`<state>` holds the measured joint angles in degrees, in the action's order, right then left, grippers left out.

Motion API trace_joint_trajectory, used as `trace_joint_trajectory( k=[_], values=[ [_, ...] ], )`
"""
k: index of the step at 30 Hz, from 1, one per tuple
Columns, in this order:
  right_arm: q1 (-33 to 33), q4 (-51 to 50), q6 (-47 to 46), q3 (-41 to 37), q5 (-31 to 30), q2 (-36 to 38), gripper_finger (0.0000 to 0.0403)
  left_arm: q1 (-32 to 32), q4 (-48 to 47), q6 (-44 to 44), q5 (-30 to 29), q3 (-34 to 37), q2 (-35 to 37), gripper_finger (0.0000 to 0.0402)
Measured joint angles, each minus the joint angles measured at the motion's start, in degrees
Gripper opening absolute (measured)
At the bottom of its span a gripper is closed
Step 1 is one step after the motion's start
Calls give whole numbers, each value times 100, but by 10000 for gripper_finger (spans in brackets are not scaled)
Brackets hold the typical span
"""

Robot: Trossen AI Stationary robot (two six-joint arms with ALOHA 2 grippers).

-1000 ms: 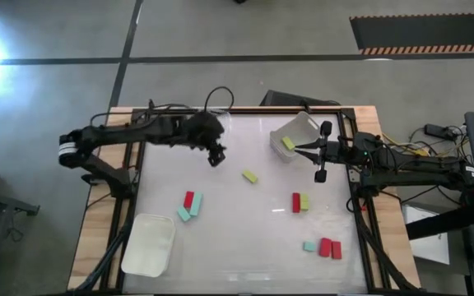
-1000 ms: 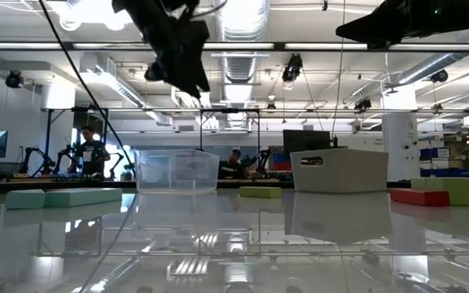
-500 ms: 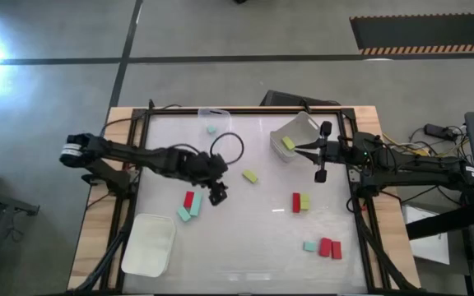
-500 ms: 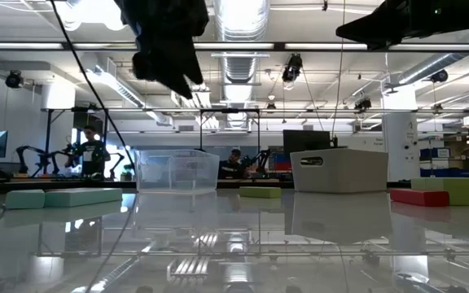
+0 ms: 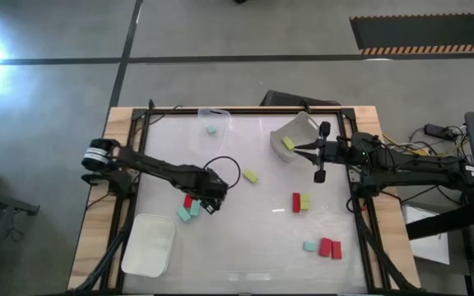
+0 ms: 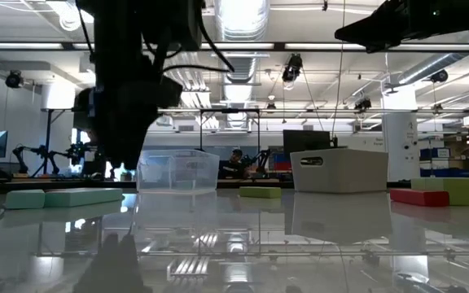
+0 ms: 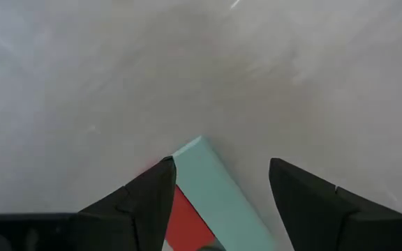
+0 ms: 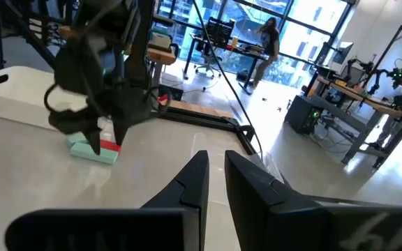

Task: Sort & place blocks by color
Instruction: Put the light blue block into the transparent bin

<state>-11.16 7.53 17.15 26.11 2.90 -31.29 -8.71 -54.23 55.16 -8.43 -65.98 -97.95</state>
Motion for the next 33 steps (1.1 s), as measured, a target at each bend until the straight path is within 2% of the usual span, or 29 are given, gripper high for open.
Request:
trace_joint_trajectory(
  k=[4, 10, 17, 24, 30, 33],
  values=[
    [0, 0, 0, 0, 0, -2, 38, -2, -40, -39, 87, -28, -331, 215],
    [0, 0, 5, 0, 0, -7, 38, -2, 1, -149, 255, -41, -450, 215],
    [0, 0, 42, 0, 0, -7, 38, -2, 949, -500, 444, -99, -444, 215],
    [0, -4, 44, 0, 0, -7, 38, -69, -81, -303, 529, -301, -327, 215],
    [0, -3, 86, 0, 0, -30, 38, -122, -13, -302, 774, 58, -334, 214],
    [0, -2, 99, 0, 0, -82, 38, -122, -5, -302, 768, 143, -347, 200]
  ],
)
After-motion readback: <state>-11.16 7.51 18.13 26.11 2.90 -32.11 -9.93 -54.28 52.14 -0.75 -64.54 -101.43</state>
